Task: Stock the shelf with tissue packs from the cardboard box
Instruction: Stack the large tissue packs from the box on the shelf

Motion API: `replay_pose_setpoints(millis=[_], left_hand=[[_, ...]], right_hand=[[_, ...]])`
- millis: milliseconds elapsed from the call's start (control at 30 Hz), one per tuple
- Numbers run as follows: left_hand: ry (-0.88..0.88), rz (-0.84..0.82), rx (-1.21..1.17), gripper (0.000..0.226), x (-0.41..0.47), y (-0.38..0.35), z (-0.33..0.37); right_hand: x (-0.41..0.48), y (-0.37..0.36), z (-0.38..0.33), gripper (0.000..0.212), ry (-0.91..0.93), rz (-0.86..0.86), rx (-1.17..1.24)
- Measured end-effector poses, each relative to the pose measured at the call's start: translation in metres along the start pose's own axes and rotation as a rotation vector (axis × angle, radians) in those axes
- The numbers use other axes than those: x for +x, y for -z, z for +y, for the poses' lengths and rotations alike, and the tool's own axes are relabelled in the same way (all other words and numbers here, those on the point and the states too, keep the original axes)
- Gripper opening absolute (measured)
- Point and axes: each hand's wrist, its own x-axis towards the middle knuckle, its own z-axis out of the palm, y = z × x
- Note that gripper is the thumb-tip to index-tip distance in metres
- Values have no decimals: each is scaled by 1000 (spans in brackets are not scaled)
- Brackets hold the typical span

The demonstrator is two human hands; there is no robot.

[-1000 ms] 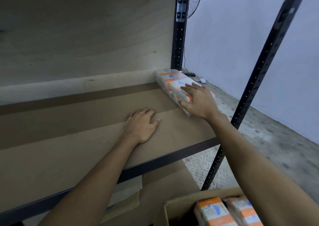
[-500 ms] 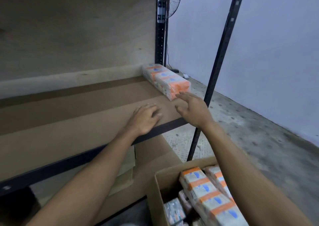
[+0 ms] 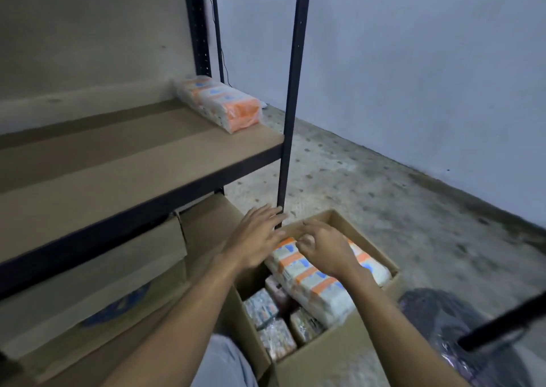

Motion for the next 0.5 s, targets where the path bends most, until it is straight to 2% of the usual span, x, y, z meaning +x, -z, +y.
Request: replay_pose_setpoints(millis=[133,233,333,400,500], left_hand=[[-16,-185,17,53,-8,-51,-11],[-21,-304,30,57,-10,-83,-22],[-68,-383,101,79,-9,-112,-39],[-111,-419,124,96,-8,-129,-49],[-144,-440,122,93,-3,-146,-58]], right_hand=[[-35,-42,29,52,-45,-96,-94],[-51,-67,39,72,-79,-144,-171],[-62,-87,49,65,-143,-240,-224],[-65,-95,55,70,-130,-256,-251],[-65,-99,62,71,-106,-227,-275]])
